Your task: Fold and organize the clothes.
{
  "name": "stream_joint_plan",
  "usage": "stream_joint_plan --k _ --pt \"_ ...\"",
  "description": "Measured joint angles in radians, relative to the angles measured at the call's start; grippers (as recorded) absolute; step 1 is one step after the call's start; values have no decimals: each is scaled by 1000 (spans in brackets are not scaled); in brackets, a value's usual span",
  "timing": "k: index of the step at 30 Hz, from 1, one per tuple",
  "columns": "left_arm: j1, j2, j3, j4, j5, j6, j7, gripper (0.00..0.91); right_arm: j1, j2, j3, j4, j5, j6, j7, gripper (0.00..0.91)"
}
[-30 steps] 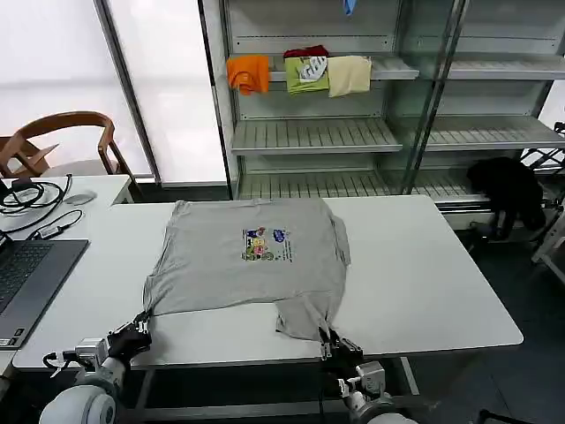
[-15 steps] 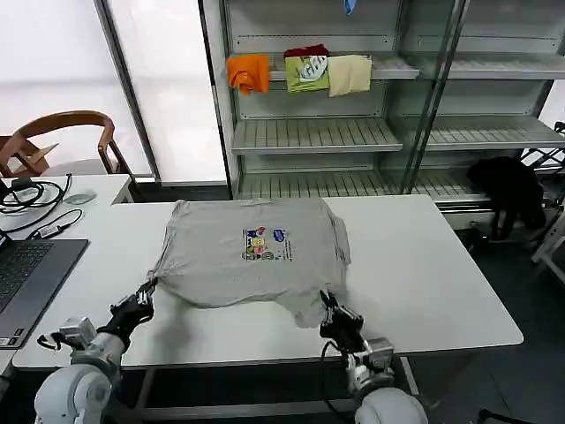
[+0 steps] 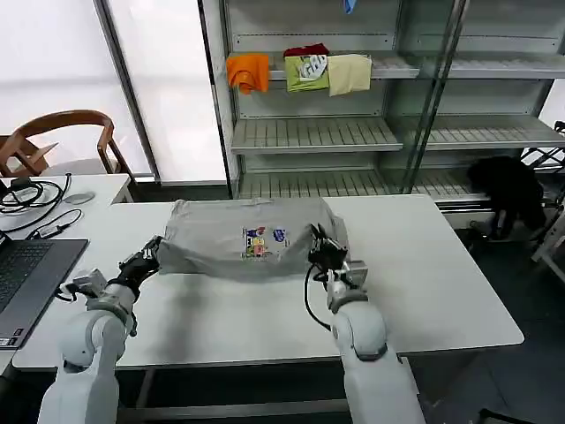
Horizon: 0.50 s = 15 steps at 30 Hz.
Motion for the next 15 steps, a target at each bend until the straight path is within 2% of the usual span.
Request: stream_joint_plan --k 4,5,6,15 --pt "-46 3 10 68 34 -9 2 40 76 0 0 -104 -15 15 -9 0" --pt "-54 4 12 81 41 -11 4 695 95 0 0 -130 -20 18 -11 907" --pt "-62 5 15 94 48 -11 5 907 110 0 -1 -152 -24 21 -11 907" --pt "-120 1 42 192 120 -29 25 907 210 0 7 -313 -50 53 1 907"
